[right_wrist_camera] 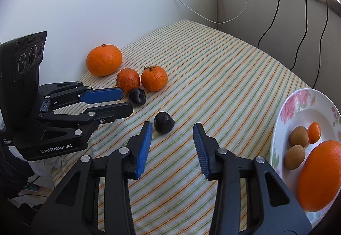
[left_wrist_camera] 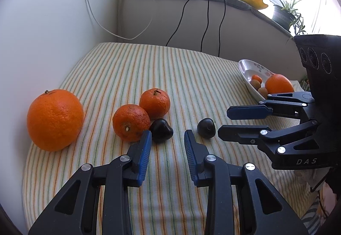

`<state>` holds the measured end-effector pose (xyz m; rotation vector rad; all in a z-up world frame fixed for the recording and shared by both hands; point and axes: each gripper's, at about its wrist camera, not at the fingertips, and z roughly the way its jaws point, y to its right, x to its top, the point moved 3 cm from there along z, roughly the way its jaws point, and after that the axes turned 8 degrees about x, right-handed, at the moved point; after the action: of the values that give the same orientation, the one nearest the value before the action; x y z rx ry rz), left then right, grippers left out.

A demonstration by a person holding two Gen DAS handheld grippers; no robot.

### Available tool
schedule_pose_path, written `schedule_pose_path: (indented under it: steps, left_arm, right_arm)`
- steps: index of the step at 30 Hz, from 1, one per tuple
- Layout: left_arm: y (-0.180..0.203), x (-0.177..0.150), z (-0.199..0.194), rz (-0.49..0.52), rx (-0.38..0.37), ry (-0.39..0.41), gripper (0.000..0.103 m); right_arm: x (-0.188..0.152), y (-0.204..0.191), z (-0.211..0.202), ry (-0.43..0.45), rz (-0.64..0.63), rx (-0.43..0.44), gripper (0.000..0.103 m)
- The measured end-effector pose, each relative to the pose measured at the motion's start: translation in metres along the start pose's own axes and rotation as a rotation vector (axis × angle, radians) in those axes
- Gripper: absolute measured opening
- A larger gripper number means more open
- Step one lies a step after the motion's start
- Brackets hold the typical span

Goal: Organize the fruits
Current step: 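Grasp a dark plum with the right gripper while the left grasps another dark plum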

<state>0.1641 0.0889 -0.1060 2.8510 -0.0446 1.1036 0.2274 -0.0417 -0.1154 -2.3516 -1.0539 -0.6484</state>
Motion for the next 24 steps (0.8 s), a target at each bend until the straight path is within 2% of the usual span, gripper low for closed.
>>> schedule_pose_path:
  steps: [11,17,19,21,24]
  left_arm:
    - [0.006,0.009,0.01,0.07,0.066,0.007,0.03]
    - [0.009,0.01,0.013,0.105,0.093,0.01,0.03]
    - [0.011,0.011,0.014,0.124,0.109,0.011,0.03]
    - [0.012,0.011,0.015,0.137,0.118,0.011,0.027]
    - [0.012,0.011,0.015,0.152,0.132,0.013,0.022]
  right_arm:
    - [0.0,0.0,0.016,-0.035,-0.02,0.007,0.038]
    - [0.002,-0.003,0.026,-0.051,-0.038,0.003,0.033]
    - [0.003,-0.004,0.028,-0.049,-0.041,0.004,0.028]
    - [0.004,-0.006,0.029,-0.046,-0.045,0.007,0.023]
    - [0.005,-0.01,0.029,-0.044,-0.062,-0.01,0.023]
